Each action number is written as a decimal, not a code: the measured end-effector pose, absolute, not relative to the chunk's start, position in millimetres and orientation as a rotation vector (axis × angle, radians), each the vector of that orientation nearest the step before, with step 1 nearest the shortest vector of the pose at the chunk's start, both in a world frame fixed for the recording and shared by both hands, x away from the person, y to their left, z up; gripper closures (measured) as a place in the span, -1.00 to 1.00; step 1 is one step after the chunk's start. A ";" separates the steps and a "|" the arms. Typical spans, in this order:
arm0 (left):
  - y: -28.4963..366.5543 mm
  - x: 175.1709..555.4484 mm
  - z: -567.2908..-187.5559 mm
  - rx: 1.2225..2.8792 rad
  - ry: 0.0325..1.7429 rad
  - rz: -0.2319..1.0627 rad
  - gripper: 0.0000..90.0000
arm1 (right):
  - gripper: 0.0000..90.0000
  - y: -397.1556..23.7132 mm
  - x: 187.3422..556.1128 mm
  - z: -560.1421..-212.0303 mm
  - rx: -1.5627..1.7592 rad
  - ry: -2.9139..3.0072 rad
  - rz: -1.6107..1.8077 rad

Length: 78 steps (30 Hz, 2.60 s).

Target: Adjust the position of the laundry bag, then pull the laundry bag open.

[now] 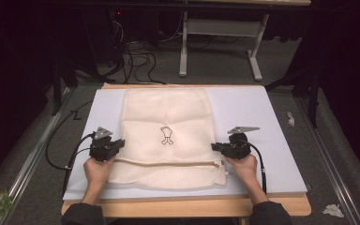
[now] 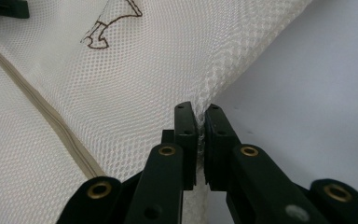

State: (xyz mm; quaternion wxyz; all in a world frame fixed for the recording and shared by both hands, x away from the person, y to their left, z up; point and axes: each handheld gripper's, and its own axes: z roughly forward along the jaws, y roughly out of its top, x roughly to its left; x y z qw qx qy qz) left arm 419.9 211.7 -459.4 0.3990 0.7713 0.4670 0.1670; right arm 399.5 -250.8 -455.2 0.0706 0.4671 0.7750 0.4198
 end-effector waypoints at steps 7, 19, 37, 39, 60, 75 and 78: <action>200.3 425.1 -459.4 1.938 1.165 0.407 0.91 | 0.93 -268.2 396.2 -455.0 1.440 2.287 1.279; 169.4 429.4 -451.2 1.956 1.095 0.407 0.91 | 0.93 -295.4 388.8 -450.9 1.474 2.222 1.268; 145.5 432.9 -451.3 1.983 1.056 0.387 0.89 | 0.93 -319.7 381.6 -446.7 1.500 2.172 1.228; 143.9 433.3 -452.1 1.991 1.052 0.391 0.89 | 0.93 -322.1 380.1 -444.7 1.499 2.169 1.219; 143.5 431.8 -460.5 2.028 1.064 0.390 0.79 | 0.91 -321.7 382.0 -456.7 1.527 2.202 1.137; 151.4 426.4 -459.8 1.991 1.078 0.438 0.37 | 0.50 -320.1 378.6 -465.9 1.534 2.184 1.133; 151.5 418.1 -457.9 1.976 1.052 0.472 0.26 | 0.31 -322.8 376.1 -465.0 1.535 2.140 1.133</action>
